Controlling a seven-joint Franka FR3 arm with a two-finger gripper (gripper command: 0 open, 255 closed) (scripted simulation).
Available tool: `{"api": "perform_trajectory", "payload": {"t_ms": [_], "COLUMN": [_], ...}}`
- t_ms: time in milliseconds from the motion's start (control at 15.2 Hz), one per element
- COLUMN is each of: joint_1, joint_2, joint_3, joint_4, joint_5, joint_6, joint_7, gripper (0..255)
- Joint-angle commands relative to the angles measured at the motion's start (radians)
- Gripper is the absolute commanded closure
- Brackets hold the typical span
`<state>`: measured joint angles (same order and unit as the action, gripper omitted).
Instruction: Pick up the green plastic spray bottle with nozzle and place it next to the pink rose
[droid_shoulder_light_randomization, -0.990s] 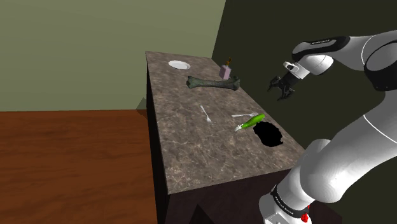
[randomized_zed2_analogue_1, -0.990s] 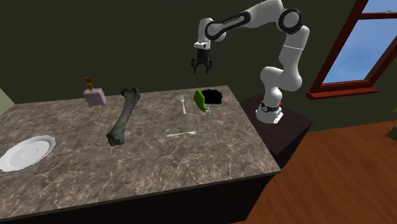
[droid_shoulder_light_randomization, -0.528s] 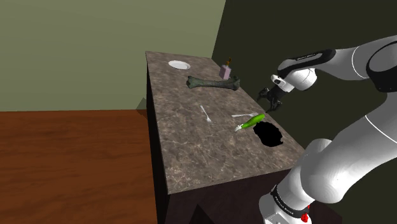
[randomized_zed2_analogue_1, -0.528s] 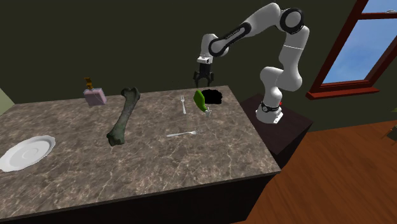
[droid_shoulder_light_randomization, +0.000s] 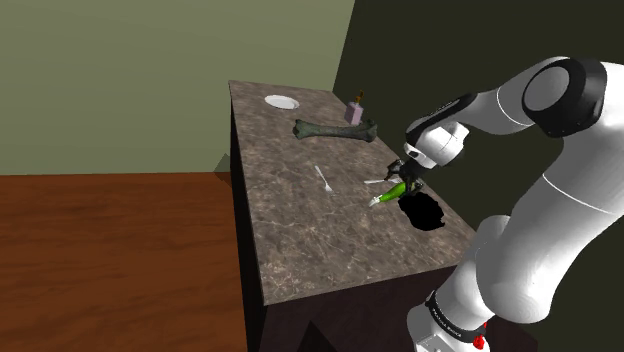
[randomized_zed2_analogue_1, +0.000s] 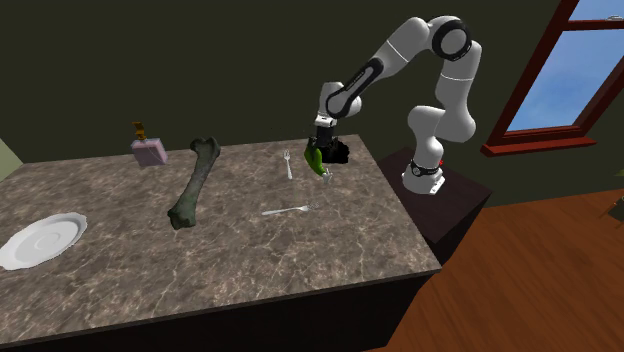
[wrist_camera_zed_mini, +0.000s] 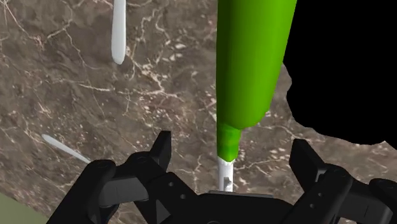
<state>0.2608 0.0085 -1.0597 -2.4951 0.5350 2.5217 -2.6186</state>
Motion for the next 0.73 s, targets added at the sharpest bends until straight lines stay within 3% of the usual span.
{"api": "perform_trajectory", "payload": {"t_ms": [0, 462, 660], "joint_1": [0.007, -0.063, -0.07], "joint_2": [0.067, 0.229, 0.24], "joint_3": [0.017, 0.132, 0.142], "joint_4": [-0.009, 0.029, 0.032], "joint_5": [0.135, 0.391, 0.407], "joint_6": [0.025, 0.015, 0.014], "joint_7": [-0.107, -0.277, -0.288], "gripper": [0, 0, 0]}}
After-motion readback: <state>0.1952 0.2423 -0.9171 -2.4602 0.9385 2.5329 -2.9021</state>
